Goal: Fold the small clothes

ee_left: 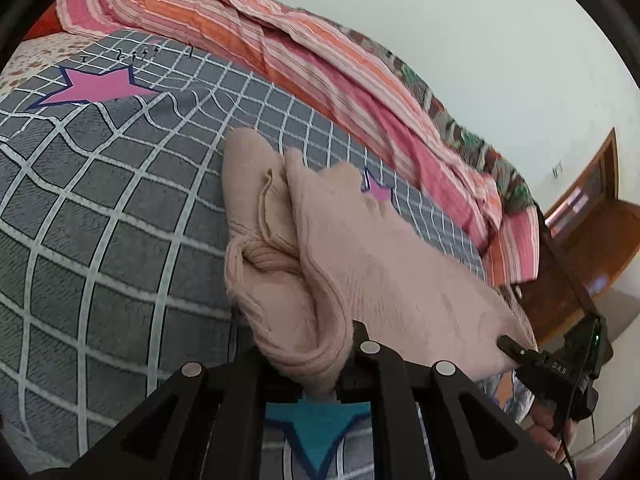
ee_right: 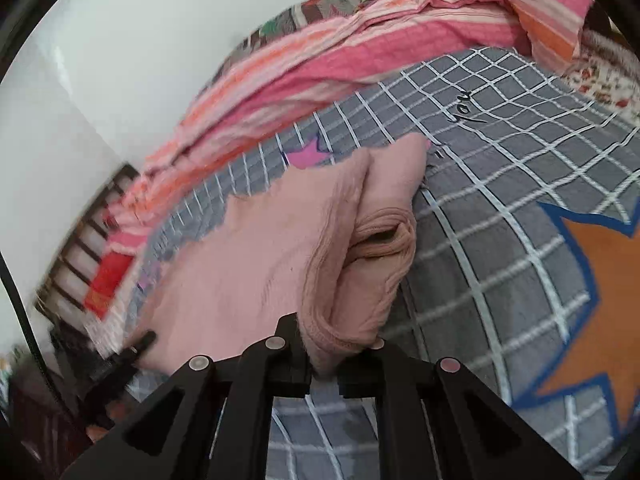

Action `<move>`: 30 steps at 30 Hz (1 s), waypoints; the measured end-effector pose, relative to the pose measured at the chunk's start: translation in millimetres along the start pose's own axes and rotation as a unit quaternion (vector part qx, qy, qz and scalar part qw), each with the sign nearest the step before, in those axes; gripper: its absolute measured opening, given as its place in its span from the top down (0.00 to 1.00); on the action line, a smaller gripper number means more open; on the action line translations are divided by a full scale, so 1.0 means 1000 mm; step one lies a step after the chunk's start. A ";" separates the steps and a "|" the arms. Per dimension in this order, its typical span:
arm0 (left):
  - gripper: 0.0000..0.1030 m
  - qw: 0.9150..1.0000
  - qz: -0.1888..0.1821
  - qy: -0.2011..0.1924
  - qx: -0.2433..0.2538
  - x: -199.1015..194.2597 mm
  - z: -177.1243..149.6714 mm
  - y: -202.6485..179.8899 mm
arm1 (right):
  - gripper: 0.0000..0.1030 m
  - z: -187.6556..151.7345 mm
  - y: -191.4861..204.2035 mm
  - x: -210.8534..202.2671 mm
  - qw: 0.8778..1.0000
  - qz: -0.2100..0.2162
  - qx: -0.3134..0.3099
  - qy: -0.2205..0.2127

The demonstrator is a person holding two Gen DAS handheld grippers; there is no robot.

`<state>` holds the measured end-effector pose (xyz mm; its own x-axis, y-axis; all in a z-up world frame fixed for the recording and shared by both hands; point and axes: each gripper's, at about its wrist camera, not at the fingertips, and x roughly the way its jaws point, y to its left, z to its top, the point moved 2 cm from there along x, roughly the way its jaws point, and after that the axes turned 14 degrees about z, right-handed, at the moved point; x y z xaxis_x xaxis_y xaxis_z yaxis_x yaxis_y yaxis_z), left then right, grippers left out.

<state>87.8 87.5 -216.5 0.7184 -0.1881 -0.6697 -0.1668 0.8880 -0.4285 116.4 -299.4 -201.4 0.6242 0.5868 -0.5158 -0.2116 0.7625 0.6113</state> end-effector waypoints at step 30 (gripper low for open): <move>0.57 0.981 0.141 -0.005 0.136 0.106 0.107 -0.049 | 0.54 0.091 -0.025 0.119 0.981 -0.157 -0.104 0.054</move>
<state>244.5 68.6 -201.4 0.6769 0.0843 -0.7313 -0.1745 0.9835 -0.0482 264.6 -273.8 -223.8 0.6021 0.3316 -0.7263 -0.1783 0.9426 0.2824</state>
